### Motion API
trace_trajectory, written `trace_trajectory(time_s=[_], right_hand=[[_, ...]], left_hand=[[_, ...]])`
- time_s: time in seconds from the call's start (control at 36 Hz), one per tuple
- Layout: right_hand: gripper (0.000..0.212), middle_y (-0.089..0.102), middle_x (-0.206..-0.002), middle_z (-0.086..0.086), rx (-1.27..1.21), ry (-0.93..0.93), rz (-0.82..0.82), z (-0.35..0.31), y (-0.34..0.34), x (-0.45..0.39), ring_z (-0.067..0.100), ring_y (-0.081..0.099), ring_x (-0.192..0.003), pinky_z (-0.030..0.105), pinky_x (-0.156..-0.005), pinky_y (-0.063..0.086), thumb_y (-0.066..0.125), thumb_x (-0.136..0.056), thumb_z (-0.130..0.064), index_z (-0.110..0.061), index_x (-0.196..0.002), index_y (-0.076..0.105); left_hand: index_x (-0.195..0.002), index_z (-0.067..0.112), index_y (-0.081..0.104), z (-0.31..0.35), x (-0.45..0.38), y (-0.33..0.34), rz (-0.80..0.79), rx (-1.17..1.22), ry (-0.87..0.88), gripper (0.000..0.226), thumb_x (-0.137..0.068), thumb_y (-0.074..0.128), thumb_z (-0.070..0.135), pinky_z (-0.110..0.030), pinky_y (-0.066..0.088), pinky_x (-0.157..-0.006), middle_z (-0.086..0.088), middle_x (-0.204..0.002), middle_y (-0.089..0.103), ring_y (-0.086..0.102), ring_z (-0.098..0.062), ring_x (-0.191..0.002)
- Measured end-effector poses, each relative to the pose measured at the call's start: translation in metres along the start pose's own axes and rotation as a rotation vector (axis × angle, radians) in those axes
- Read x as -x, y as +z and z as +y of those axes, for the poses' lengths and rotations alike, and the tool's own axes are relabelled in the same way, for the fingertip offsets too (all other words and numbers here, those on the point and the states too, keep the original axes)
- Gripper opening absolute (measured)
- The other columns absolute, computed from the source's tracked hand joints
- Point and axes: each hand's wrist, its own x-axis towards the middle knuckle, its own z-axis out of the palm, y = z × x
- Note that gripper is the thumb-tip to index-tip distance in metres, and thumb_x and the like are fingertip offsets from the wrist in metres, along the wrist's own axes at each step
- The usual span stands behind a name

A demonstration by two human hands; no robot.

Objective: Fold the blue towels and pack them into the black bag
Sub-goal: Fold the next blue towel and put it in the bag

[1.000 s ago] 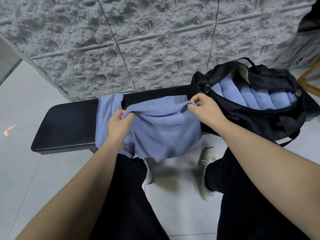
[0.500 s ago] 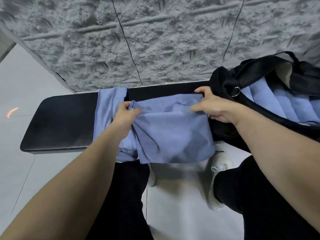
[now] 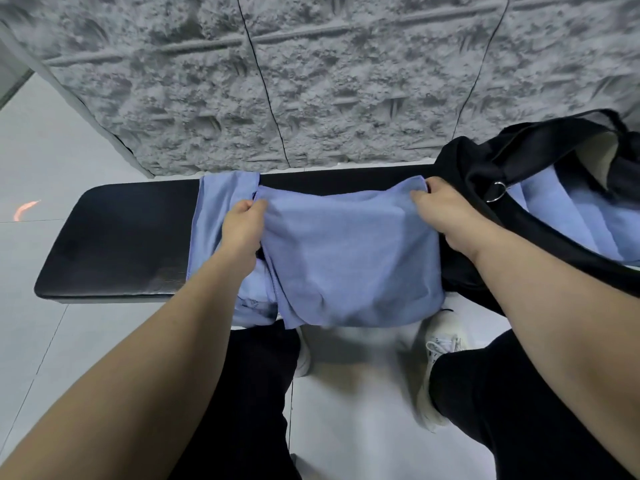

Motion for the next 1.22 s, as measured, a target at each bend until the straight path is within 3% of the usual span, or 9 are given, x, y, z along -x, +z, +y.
trace_trajectory(time_s=[0.08,0.17,0.5,0.61,0.81,0.89,1.0,1.14,1.22], right_hand=[[0.028,0.062,-0.116,0.014,0.079,-0.004,0.043,0.001,0.002,-0.003,0.022,0.054,-0.093,0.031,-0.077,0.040,0.044,-0.098,-0.027,-0.007,-0.116,0.053],[0.033,0.058,-0.126,0.014,0.111,0.014,0.082,0.000,0.005,-0.007,0.020,0.048,-0.100,0.030,-0.084,0.036,0.041,-0.100,-0.025,-0.004,-0.124,0.048],[0.020,0.057,-0.094,0.003,0.113,-0.041,0.058,-0.002,0.007,-0.014,0.021,0.054,-0.085,0.030,-0.071,0.040,0.041,-0.095,-0.024,-0.011,-0.106,0.051],[0.018,0.058,-0.090,0.006,0.115,-0.048,0.008,-0.002,0.010,-0.014,0.021,0.055,-0.072,0.031,-0.061,0.045,0.041,-0.095,-0.024,-0.013,-0.107,0.049],[0.022,0.059,-0.093,0.017,0.020,-0.060,0.099,-0.006,0.011,-0.015,0.023,0.055,-0.057,0.028,-0.048,0.043,0.041,-0.096,-0.022,-0.007,-0.111,0.044],[0.033,0.060,-0.103,0.021,0.024,-0.026,0.120,-0.008,0.011,-0.015,0.026,0.057,-0.059,0.030,-0.049,0.045,0.037,-0.101,-0.029,-0.005,-0.123,0.040],[0.020,0.056,-0.084,0.014,0.182,-0.012,0.062,-0.007,0.011,-0.011,0.024,0.055,-0.048,0.028,-0.047,0.046,0.035,-0.101,-0.023,-0.010,-0.115,0.039],[0.017,0.052,-0.089,0.007,0.298,0.001,-0.037,-0.011,0.012,-0.006,0.033,0.066,-0.062,0.047,-0.062,0.061,0.034,-0.100,-0.021,-0.013,-0.112,0.042],[0.016,0.052,-0.090,0.005,0.326,-0.015,-0.050,-0.010,0.013,-0.007,0.032,0.067,-0.066,0.045,-0.061,0.061,0.036,-0.101,-0.022,-0.013,-0.111,0.044]], left_hand=[[-0.087,0.024,0.057,-0.002,-0.002,0.002,-0.031,0.011,0.011,0.010,-0.090,0.061,0.032,-0.039,0.041,-0.069,-0.008,-0.089,0.053,0.047,-0.022,-0.081],[-0.103,0.020,0.065,-0.002,-0.004,0.008,-0.007,-0.059,0.086,0.011,-0.097,0.059,0.028,-0.027,0.039,-0.058,-0.001,-0.080,0.057,0.047,-0.016,-0.067],[-0.101,0.020,0.066,-0.002,-0.017,0.017,0.107,-0.209,0.174,0.030,-0.097,0.039,0.005,-0.020,0.033,-0.048,0.003,-0.067,0.053,0.041,-0.012,-0.053],[-0.104,0.014,0.075,-0.007,-0.024,0.015,0.082,-0.185,0.126,0.032,-0.097,0.045,0.004,-0.022,0.042,-0.056,0.003,-0.075,0.062,0.051,-0.017,-0.068],[-0.113,0.022,0.071,-0.006,-0.028,0.016,0.132,-0.215,0.162,0.036,-0.098,0.041,0.008,-0.020,0.036,-0.047,0.011,-0.069,0.055,0.040,-0.010,-0.051],[-0.119,0.021,0.069,-0.008,-0.029,0.017,0.134,-0.254,0.173,0.030,-0.098,0.048,0.016,-0.024,0.031,-0.047,0.005,-0.058,0.049,0.033,-0.011,-0.047],[-0.126,0.016,0.065,-0.009,-0.027,0.017,0.083,-0.385,0.236,0.031,-0.098,0.055,0.019,-0.023,0.035,-0.049,0.008,-0.064,0.054,0.040,-0.012,-0.049],[-0.131,0.012,0.062,-0.007,-0.026,0.015,0.047,-0.524,0.285,0.035,-0.098,0.052,0.010,-0.019,0.036,-0.047,0.001,-0.074,0.060,0.046,-0.012,-0.052],[-0.129,0.012,0.063,-0.005,-0.024,0.018,0.017,-0.573,0.306,0.037,-0.096,0.049,0.001,-0.011,0.031,-0.037,-0.003,-0.084,0.061,0.044,-0.012,-0.050]])
